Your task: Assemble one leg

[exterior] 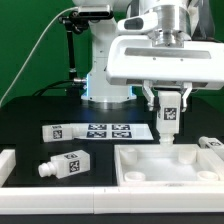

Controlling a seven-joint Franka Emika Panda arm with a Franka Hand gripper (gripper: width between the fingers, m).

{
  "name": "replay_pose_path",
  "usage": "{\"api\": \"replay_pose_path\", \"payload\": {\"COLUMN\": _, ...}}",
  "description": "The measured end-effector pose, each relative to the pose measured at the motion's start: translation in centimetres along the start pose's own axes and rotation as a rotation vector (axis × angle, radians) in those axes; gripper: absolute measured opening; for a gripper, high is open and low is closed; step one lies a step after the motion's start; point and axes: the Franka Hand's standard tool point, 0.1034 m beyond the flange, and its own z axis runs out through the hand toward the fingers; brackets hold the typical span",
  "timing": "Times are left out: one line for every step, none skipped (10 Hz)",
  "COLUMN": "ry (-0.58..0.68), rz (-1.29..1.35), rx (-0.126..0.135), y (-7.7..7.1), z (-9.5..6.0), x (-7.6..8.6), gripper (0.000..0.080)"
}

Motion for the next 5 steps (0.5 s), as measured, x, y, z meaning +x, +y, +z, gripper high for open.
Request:
{"api": "replay_pose_path", "payload": {"ry": 0.001, "rz": -0.001, "rx": -0.002, "y": 0.1, "z": 0.0, "x": 0.0, "gripper": 0.0288}}
{"api": "replay_pose_path", "payload": {"ry": -0.007, "rz": -0.004, "rx": 0.0, "y": -0.2, "z": 0.2, "x": 0.1, "gripper": 0.0288}}
{"api": "replay_pose_path", "payload": {"ry": -0.015, "rz": -0.013, "rx": 0.008, "y": -1.3, "z": 0.8, "x": 1.3, "gripper": 0.0288}}
{"api": "replay_pose_path", "payload": {"ry": 0.0, "rz": -0.017, "rx": 0.02, "y": -2.6, "z": 1.3, "x": 3.1, "gripper": 0.0288}}
{"api": "replay_pose_path", "payload": {"ry": 0.011, "rz": -0.01, "rx": 0.034, "y": -4.0, "z": 1.6, "x": 4.3, "gripper": 0.0288}}
